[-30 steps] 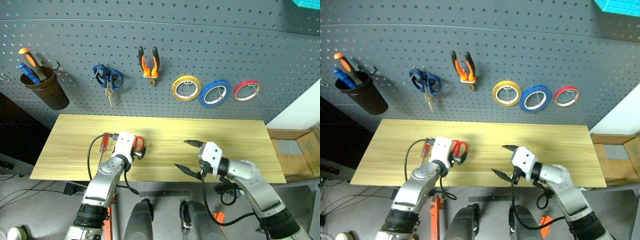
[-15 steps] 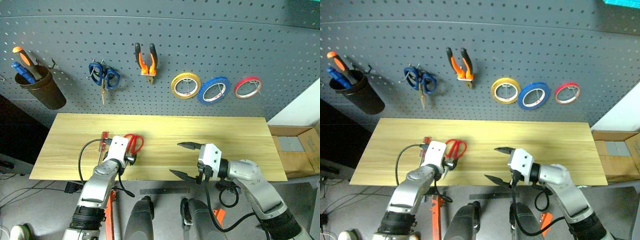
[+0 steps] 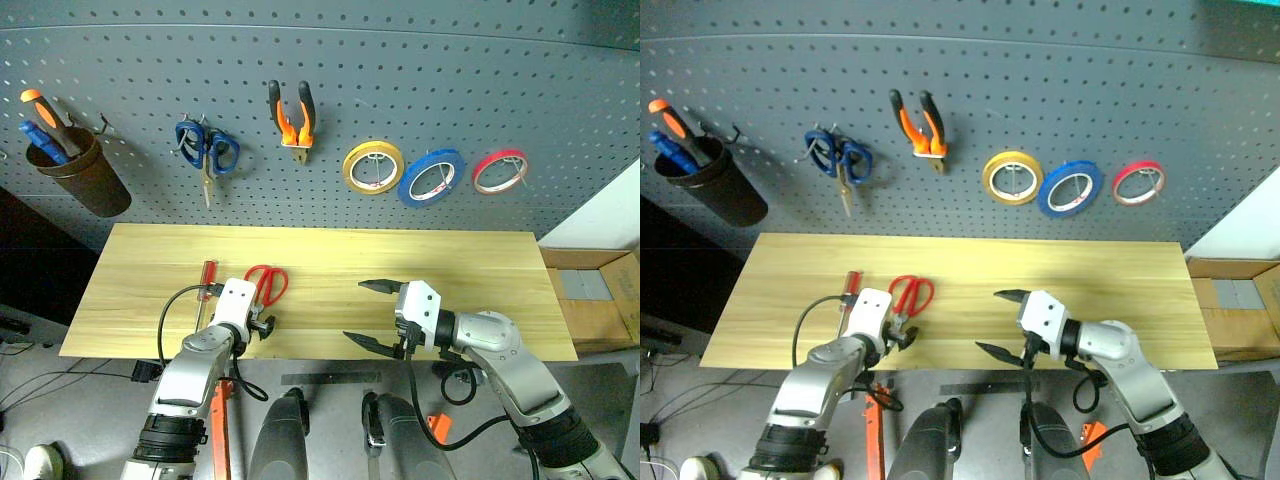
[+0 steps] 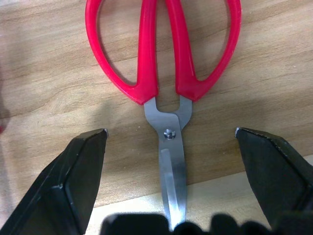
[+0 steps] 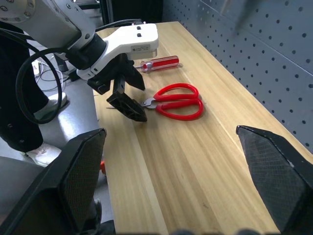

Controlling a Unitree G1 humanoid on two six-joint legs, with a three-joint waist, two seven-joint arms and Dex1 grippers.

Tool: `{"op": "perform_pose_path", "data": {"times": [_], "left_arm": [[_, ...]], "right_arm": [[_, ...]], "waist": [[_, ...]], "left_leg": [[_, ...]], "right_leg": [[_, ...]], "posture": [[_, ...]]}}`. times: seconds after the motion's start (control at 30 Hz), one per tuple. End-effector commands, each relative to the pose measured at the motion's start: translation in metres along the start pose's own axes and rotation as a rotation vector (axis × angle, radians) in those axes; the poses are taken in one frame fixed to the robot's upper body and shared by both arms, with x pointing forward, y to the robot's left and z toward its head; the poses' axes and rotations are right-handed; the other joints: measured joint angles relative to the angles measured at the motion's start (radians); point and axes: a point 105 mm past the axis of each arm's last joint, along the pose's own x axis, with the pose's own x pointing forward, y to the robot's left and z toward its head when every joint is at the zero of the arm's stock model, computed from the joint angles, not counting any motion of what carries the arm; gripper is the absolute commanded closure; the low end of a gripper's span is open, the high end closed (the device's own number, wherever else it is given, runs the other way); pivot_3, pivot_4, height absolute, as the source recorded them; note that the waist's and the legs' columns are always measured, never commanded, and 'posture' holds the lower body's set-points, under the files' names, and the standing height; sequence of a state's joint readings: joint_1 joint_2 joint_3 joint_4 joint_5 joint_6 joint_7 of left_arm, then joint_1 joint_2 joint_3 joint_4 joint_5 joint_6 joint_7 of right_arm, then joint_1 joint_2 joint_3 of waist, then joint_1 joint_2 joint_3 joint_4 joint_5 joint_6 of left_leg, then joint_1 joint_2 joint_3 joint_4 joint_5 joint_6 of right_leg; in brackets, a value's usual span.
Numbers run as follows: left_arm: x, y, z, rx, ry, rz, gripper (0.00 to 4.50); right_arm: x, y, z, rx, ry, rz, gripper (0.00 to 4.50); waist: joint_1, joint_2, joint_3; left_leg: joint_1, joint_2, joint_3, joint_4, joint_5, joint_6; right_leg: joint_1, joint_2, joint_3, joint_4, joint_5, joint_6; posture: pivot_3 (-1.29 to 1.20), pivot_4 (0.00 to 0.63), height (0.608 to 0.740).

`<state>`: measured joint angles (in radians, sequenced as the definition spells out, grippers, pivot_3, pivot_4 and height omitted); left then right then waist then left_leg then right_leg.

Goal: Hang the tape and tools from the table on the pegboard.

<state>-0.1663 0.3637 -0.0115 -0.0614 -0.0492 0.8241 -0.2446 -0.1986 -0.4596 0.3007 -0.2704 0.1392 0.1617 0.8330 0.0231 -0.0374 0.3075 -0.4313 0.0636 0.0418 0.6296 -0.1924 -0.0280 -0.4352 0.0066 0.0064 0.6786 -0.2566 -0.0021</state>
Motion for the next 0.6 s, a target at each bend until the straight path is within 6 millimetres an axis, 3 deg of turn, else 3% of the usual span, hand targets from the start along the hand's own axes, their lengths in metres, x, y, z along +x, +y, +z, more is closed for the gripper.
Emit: {"op": "perform_pose_path", "data": {"times": [0.03, 0.33, 0.37, 0.6], "left_arm": [[-0.001, 0.006, -0.005, 0.013, 0.018, 0.023, 0.86], [0.000, 0.005, -0.002, -0.005, 0.003, 0.029, 4.11], [0.000, 0.006, -0.002, -0.007, 0.003, 0.031, 4.29], [0.000, 0.004, 0.001, -0.032, -0.017, 0.030, 4.28]], "right_arm": [[-0.001, -0.001, 0.009, -0.027, -0.039, 0.004, 0.00], [-0.002, -0.003, 0.012, -0.034, -0.056, 0.011, 0.00], [-0.002, -0.003, 0.012, -0.035, -0.057, 0.012, 0.00], [-0.003, -0.001, 0.020, -0.031, -0.104, 0.027, 0.00]], "waist": [[0.000, 0.000, 0.000], [0.000, 0.000, 0.001], [0.000, 0.000, 0.001], [0.000, 0.000, 0.001]], "left_leg": [[0.000, 0.000, 0.000, 0.000, 0.000, 0.000], [-0.001, 0.000, 0.000, -0.001, 0.000, 0.000], [-0.001, 0.000, 0.000, -0.001, 0.000, 0.000], [-0.001, 0.000, 0.000, -0.002, 0.000, 0.000]], "right_leg": [[0.000, 0.000, 0.000, 0.000, 0.000, 0.000], [-0.001, 0.000, 0.000, -0.002, 0.000, 0.000], [-0.001, 0.000, 0.000, -0.002, 0.000, 0.000], [-0.001, 0.000, 0.000, -0.002, 0.000, 0.000]], "posture": [[0.06, 0.353, 0.740], [0.06, 0.344, 0.740], [0.07, 0.343, 0.740], [0.07, 0.330, 0.740]]}}
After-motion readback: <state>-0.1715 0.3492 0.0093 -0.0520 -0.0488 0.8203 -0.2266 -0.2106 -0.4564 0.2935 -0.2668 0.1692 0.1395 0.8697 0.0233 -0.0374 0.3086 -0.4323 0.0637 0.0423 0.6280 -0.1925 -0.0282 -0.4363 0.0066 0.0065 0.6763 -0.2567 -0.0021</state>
